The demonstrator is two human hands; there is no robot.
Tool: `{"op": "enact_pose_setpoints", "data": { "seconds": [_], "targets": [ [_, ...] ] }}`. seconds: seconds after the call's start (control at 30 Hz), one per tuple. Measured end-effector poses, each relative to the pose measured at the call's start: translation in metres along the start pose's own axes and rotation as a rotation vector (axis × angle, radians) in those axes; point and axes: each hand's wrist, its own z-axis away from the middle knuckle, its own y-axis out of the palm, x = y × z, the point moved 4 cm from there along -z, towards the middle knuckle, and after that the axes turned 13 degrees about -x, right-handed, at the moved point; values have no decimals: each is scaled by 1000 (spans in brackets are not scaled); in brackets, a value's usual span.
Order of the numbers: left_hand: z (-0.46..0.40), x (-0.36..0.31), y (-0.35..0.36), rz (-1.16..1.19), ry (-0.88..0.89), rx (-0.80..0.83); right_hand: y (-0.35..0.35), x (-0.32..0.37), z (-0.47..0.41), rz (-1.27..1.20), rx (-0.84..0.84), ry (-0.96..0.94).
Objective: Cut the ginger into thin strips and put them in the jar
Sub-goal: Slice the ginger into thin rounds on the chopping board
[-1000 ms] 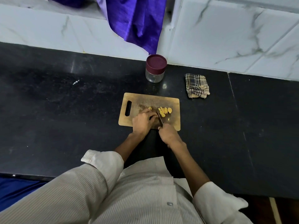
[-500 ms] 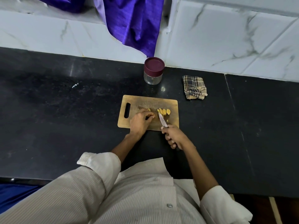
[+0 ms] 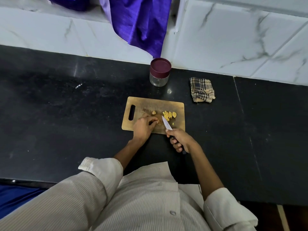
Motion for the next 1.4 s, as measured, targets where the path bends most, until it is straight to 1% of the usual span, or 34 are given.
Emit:
{"op": "enact_pose_setpoints", "data": {
  "seconds": [0.17,0.27,0.37,0.47,0.5,0.63,0.8,0.9,1.2,1.3,1.4],
  "targets": [
    [0,1,0,16,-15,-5,-6,-11,5,-10,152,76],
    [0,1,0,36,-22,-11,-10,-12,7,27,154,64],
    [1,0,0,51,-18,-21,-13,-6,9,51,90,-9],
    [0,0,-1,51,-22,-18,-11,2,11,-4,-1,-135],
    [0,0,-1,46,-20,-14,-8,4,11,15,-35,-184],
    [1,-2,-2,35,11,-9,9,7,10,255,-182,-346],
    [1,0,-1,23,-6,1,24,12,12,536,-320,-440],
    [1,0,0,23,-8,5,26,13,9,587,-358,-458],
    [1,2,1,43,-6,3,33,12,9,621,-418,-467],
    [0,1,2,55,1,4,35,12,8,628,-450,-442],
    [-1,-2,3,44,5,2,32,12,5,619,-422,-390]
  ]
}}
